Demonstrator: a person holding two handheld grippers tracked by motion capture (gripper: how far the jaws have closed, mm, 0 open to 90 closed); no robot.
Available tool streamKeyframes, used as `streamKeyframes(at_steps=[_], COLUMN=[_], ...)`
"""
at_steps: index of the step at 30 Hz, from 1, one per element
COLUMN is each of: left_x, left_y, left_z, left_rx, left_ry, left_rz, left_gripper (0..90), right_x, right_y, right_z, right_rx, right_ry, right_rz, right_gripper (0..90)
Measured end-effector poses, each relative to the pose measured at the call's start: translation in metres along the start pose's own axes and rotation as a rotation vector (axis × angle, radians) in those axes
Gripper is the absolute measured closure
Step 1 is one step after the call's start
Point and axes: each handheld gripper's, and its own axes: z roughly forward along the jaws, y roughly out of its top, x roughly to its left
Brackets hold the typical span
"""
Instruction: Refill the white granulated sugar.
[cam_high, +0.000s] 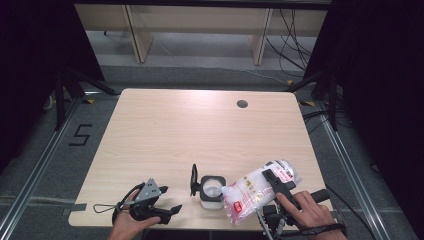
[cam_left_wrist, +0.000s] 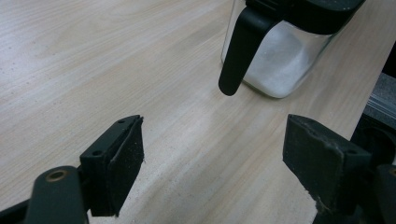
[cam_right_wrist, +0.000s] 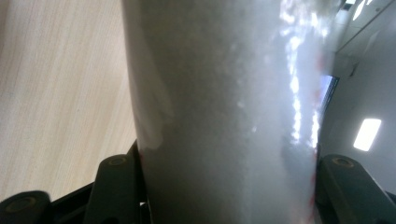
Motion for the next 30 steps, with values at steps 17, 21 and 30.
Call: streamKeyframes(at_steps=[17,21,30], left_x=[0.0009,0.0021,0.0012], left_y=[0.0001,0.0001,0.0001], left_z=[-0.0011,-0.0009,-0.0002], left_rx=[0.009,-0.002,-0.009], left_ry=[0.001,0.018,0.006], left_rz=[0.018,0.038,0.027], left_gripper=[20.0,20.0,20.0], right_x=[0.0004,-0.0010,-0.0025], right_y=[-0.0046,-0.0032,-0.0039], right_z=[-0.0030,-0.0026,-0.0036], right_rx=[0.010,0.006,0.005], right_ry=[0.007,0.016,0.013], right_rz=[0.050,0.025,0.016], right_gripper=[45.9,45.9,45.9])
